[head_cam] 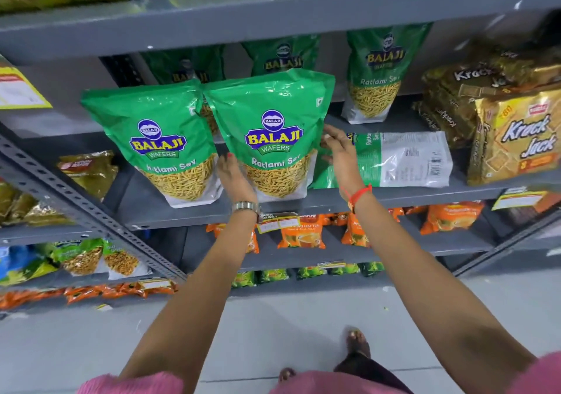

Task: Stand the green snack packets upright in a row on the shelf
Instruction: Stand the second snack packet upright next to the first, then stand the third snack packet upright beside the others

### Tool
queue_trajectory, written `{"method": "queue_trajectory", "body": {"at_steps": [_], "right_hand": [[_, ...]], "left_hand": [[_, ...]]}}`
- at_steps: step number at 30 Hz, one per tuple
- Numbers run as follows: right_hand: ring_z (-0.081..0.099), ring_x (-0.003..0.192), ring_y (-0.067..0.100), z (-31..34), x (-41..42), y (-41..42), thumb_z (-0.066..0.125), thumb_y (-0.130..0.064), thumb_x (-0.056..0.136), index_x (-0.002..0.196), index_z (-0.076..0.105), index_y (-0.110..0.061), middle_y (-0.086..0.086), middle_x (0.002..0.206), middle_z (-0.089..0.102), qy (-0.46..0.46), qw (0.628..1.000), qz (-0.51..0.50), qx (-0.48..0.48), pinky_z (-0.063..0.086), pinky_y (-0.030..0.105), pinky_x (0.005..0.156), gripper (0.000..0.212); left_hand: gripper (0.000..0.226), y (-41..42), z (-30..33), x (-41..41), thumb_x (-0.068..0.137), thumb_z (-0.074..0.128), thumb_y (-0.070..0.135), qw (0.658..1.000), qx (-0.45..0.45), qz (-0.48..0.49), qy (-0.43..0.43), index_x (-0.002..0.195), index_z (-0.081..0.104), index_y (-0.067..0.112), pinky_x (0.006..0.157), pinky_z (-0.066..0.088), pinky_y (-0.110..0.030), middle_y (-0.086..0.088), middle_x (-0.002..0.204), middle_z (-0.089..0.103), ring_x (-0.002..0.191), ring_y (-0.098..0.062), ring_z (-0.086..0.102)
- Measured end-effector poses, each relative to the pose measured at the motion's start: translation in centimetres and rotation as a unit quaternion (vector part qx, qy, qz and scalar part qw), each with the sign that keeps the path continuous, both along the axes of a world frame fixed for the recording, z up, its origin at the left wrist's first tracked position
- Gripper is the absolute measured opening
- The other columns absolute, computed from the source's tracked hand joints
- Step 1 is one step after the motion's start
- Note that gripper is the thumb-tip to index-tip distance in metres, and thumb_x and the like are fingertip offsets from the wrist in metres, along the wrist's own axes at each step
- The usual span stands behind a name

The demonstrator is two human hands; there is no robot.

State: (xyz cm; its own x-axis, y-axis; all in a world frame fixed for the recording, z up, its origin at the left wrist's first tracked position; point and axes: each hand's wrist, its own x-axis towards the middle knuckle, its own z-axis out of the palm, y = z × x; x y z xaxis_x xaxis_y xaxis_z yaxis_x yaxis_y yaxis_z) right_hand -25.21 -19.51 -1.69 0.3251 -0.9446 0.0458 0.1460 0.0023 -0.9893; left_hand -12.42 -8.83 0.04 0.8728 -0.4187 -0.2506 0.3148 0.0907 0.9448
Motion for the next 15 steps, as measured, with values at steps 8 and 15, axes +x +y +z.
{"method": "queue_trajectory", "body": {"at_steps": [8,15], "right_hand": [[0.061,0.098,0.029,-0.3,-5.7,-9.4,0.039,0.007,0.079,0.107,0.06,-0.002,0.02,0.101,0.067,0.239,0.962,-0.089,-0.099,0.051,0.03,0.084,0.036],[0.054,0.113,0.045,0.3,-8.4,-17.2,0.045,-0.004,0.083,0.116,0.05,0.004,0.03,0.122,0.056,0.567,0.809,0.051,-0.145,0.046,0.048,0.094,0.034]], "left_hand": [[0.038,-3.1,-3.3,-10.7,0.097,0.028,0.015,0.946,0.229,-0.183,0.138,0.131,0.039,0.006,0.075,0.047,-0.03,-0.016,0.106,0.056,0.057,-0.017,0.044],[0.026,-10.5,-2.4,-16.7,0.095,0.041,0.019,0.913,0.097,-0.17,0.357,0.119,0.043,0.009,0.087,0.047,-0.04,-0.013,0.097,0.053,0.08,-0.027,0.054]]}}
